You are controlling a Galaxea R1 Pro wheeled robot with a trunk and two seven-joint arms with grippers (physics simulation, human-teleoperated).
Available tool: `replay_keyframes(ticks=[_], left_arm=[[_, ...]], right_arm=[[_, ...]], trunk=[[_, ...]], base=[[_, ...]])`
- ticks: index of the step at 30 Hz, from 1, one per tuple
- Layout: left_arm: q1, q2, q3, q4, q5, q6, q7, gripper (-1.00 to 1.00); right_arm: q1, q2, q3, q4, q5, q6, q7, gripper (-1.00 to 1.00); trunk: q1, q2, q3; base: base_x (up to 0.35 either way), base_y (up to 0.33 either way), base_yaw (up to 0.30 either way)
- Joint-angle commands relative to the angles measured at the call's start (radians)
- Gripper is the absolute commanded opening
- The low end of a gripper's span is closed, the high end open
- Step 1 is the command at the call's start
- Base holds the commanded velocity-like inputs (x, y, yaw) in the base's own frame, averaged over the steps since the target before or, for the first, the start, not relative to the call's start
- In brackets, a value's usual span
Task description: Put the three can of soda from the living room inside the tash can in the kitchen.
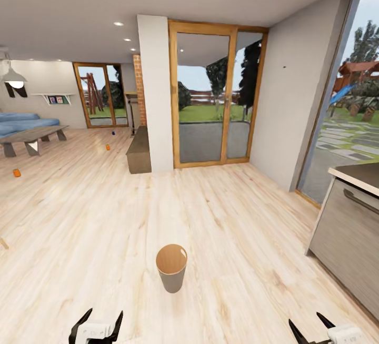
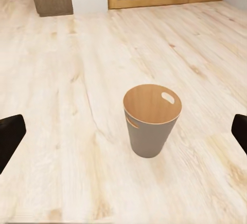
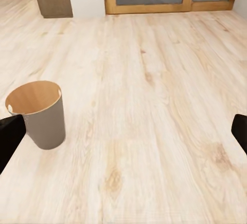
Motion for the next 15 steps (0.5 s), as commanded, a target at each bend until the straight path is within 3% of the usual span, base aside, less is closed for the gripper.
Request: replay_keyframes(ticks=[1,15], left_arm=[[0.0,0.0,-0.001,0.0,0.0,0.0,0.0,1.0],[-0.002,0.0,-0.003,0.039,0.001,0.0,0.003,1.0]], right_arm=[[0.0,0.0,0.0,0.0,0.0,0.0,0.0,1.0],[0.0,0.006,0.002,0.001,0.002,0.0,-0.009,1.0]], trunk=[[0.0,0.0,0.001],[0.0,0.0,0.014]], base=[[0.0,0.0,0.213],[0.0,0.0,0.214]])
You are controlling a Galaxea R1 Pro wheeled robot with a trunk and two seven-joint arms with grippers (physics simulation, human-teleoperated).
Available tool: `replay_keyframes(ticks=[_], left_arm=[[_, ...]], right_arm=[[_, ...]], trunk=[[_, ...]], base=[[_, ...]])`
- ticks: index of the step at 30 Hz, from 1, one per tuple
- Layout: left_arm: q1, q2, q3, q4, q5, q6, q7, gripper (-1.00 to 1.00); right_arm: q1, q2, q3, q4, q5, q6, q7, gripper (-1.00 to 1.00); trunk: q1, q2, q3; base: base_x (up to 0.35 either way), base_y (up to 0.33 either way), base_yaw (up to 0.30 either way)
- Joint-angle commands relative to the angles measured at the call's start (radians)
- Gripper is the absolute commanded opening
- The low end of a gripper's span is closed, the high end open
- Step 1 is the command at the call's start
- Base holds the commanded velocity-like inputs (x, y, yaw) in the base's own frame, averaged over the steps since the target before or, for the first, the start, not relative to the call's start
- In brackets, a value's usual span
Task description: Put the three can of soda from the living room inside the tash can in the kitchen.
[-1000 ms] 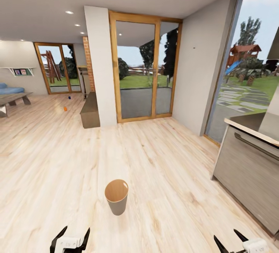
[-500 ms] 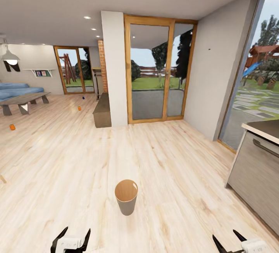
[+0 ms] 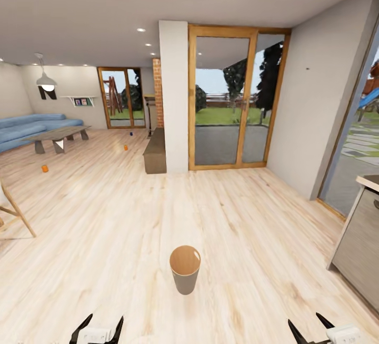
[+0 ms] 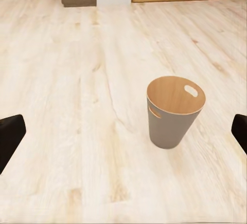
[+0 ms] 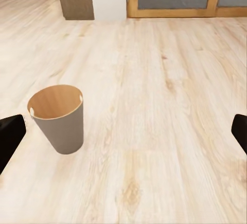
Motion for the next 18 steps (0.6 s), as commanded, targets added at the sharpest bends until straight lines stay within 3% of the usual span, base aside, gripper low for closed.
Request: replay_keyframes(ticks=[1,10,18], left_arm=[[0.0,0.0,0.0,0.003,0.001,0.0,0.0,1.0],[0.0,0.0,0.0,0.009,0.001,0.0,0.002,1.0],[0.001,0.0,0.0,0.009,0.001,0.0,0.002,1.0]], right_arm=[[0.0,0.0,0.0,0.0,0.0,0.0,0.0,1.0],[0.0,0.014,0.004,0.0,0.001,0.0,-0.015,1.0],[0.0,0.019,0.035,0.001,0.002,0.0,-0.056,1.0]], trunk=[[0.0,0.0,0.001],[0.0,0.0,0.011],[0.0,0.0,0.019]], base=[[0.0,0.0,0.212],[0.0,0.0,0.205],[0.0,0.0,0.198]])
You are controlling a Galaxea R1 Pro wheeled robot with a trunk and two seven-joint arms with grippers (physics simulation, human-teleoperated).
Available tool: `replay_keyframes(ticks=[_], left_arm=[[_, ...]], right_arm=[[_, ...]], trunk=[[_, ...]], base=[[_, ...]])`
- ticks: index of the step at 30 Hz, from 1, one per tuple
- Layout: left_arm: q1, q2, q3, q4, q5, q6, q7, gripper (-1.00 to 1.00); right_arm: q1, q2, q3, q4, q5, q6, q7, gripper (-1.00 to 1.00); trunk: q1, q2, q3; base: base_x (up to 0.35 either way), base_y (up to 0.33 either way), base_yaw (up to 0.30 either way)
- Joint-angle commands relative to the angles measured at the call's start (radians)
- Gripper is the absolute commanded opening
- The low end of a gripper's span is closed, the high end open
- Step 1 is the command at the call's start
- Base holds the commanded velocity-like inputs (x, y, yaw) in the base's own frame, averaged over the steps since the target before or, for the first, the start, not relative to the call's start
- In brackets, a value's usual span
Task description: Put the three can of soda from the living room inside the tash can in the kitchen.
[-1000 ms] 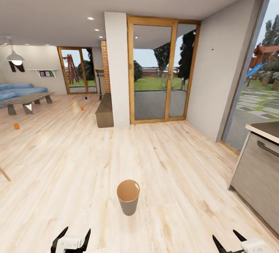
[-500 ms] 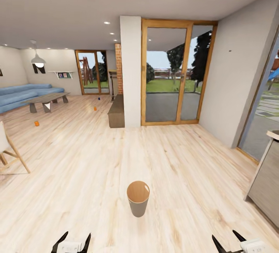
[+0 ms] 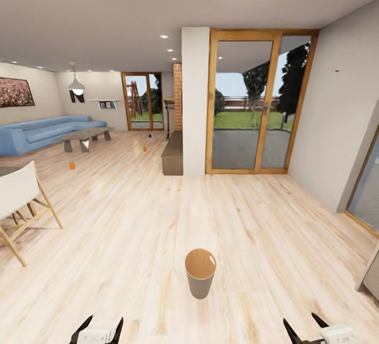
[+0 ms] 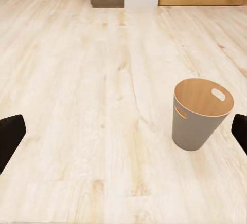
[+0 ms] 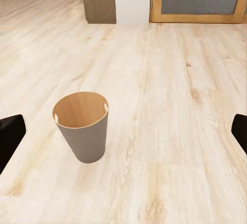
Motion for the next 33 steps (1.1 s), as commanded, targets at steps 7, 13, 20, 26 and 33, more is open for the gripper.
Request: replay_keyframes(ticks=[7,13,20,26,33], left_arm=[[0.0,0.0,0.0,0.001,0.0,0.0,0.0,1.0],[0.0,0.0,0.0,0.001,0.0,0.0,-0.001,1.0],[0.0,0.0,0.001,0.001,0.001,0.0,0.0,1.0],[0.0,0.0,0.006,0.001,0.001,0.0,-0.002,1.0],[-0.001,0.0,0.007,0.003,-0.001,0.001,0.0,1.0]], right_arm=[[0.0,0.001,0.009,0.002,0.0,0.0,-0.008,1.0],[0.0,0.001,0.016,0.01,0.003,0.0,-0.009,1.0],[0.0,0.001,0.025,0.015,0.004,0.0,-0.009,1.0],[0.0,0.001,0.026,0.016,0.005,-0.001,-0.009,1.0],[0.0,0.001,0.028,0.016,0.005,-0.001,-0.008,1.0]], trunk=[[0.0,0.0,0.008],[0.0,0.0,0.014],[0.0,0.0,0.021],[0.0,0.0,0.022],[0.0,0.0,0.023]], base=[[0.0,0.004,0.196],[0.0,0.065,0.195],[0.0,0.03,0.153],[0.012,0.011,0.047],[0.083,0.056,0.007]])
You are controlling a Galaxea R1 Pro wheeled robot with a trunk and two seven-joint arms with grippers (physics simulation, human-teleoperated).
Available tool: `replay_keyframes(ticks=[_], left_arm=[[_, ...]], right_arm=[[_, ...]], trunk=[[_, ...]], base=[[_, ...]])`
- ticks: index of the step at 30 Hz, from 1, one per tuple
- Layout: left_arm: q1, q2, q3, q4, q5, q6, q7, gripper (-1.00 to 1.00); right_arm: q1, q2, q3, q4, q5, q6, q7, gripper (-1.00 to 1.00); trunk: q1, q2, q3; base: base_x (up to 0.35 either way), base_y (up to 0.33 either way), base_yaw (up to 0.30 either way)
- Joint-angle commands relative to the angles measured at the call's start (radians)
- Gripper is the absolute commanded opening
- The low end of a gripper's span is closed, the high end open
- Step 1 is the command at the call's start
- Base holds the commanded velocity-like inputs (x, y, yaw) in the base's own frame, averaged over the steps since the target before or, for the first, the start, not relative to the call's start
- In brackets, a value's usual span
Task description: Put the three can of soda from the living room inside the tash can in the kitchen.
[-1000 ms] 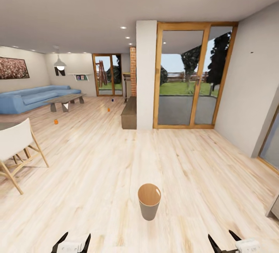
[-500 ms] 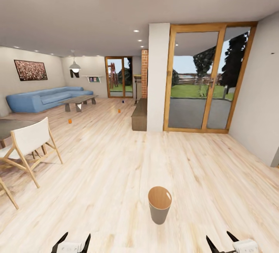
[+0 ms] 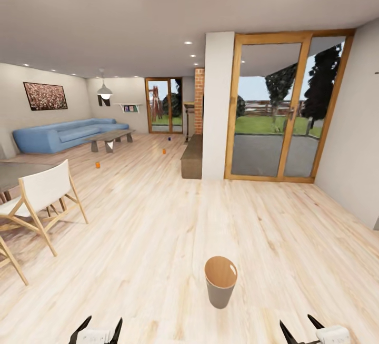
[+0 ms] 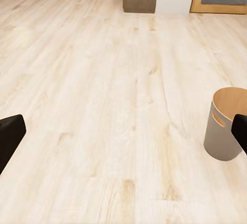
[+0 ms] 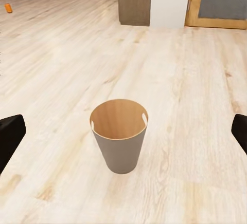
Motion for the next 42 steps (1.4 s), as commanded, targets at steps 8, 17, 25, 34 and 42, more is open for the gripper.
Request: replay_keyframes(ticks=[8,17,25,34,42], left_arm=[[-0.002,0.0,0.0,0.003,-0.001,0.001,0.0,1.0],[-0.007,0.0,0.0,0.017,0.0,0.001,0.0,1.0],[-0.008,0.0,0.0,0.021,-0.001,0.002,0.0,1.0],[-0.009,0.0,0.0,0.036,-0.001,0.002,0.0,1.0],[-0.014,0.0,0.0,0.068,-0.003,0.003,0.002,1.0]], right_arm=[[0.0,0.0,0.0,0.001,0.0,0.0,0.0,1.0],[0.0,0.0,0.001,0.003,0.0,0.0,0.0,1.0],[0.0,0.0,0.018,0.011,0.0,0.0,-0.001,1.0],[-0.001,0.0,0.029,0.012,0.001,0.0,-0.001,1.0],[0.0,-0.001,0.029,0.011,0.001,0.0,0.0,1.0]], trunk=[[0.0,0.0,0.0],[0.0,0.0,0.0],[0.0,0.0,0.001],[0.0,0.0,0.001],[0.0,0.0,0.001]], base=[[0.02,0.012,0.001],[0.073,0.026,0.002],[0.206,0.12,0.128],[0.262,0.117,0.039],[0.308,0.071,0.002]])
